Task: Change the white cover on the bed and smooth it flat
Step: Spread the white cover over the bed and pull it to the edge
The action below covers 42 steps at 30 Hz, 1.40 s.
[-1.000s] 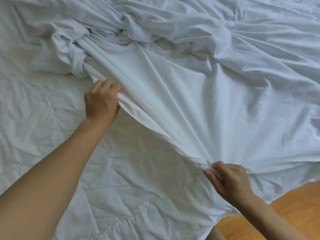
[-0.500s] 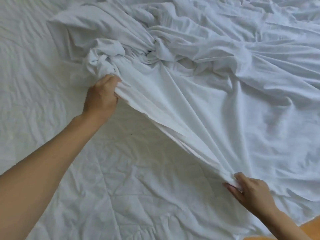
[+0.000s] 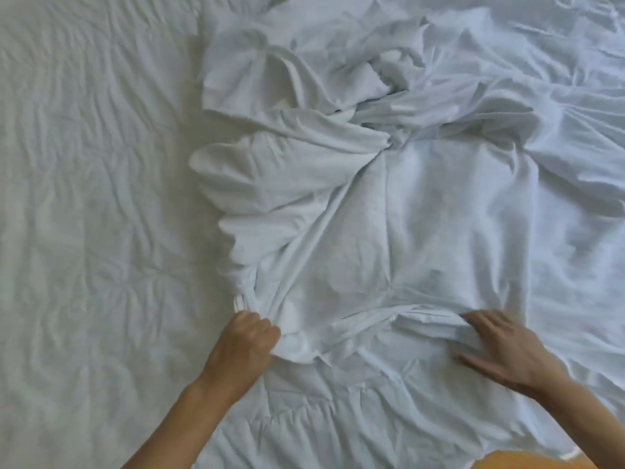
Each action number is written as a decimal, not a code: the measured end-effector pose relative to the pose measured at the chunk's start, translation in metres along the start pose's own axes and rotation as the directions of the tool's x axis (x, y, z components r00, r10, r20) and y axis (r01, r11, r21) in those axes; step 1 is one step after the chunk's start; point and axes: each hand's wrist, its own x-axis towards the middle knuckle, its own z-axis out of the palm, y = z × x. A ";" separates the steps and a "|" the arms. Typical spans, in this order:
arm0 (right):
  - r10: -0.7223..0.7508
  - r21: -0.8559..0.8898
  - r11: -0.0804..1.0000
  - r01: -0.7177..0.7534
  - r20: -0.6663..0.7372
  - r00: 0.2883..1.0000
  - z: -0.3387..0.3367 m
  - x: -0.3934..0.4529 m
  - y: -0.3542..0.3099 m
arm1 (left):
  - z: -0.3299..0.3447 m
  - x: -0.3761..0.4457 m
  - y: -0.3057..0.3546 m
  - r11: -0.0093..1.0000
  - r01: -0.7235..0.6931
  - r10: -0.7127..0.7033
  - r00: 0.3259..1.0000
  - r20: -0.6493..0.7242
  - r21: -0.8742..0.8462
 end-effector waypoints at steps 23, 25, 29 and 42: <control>-0.308 0.001 0.935 0.354 -0.495 0.813 -0.091 0.266 -0.304 | 0.002 0.015 0.010 0.962 0.230 -0.253 0.952 -0.173 -0.147; -0.126 0.027 0.984 0.177 -0.597 0.792 -0.131 0.282 -0.299 | 0.000 0.005 0.015 0.968 0.203 -0.221 0.968 -0.118 -0.146; -0.023 0.106 0.986 0.129 -0.677 0.735 -0.189 0.306 -0.272 | 0.017 -0.043 0.030 0.983 0.169 -0.176 0.980 -0.092 -0.079; -0.346 0.072 0.900 0.431 -0.485 0.803 -0.125 0.253 -0.239 | 0.038 -0.049 0.046 0.874 0.270 -0.296 0.955 -0.002 -0.404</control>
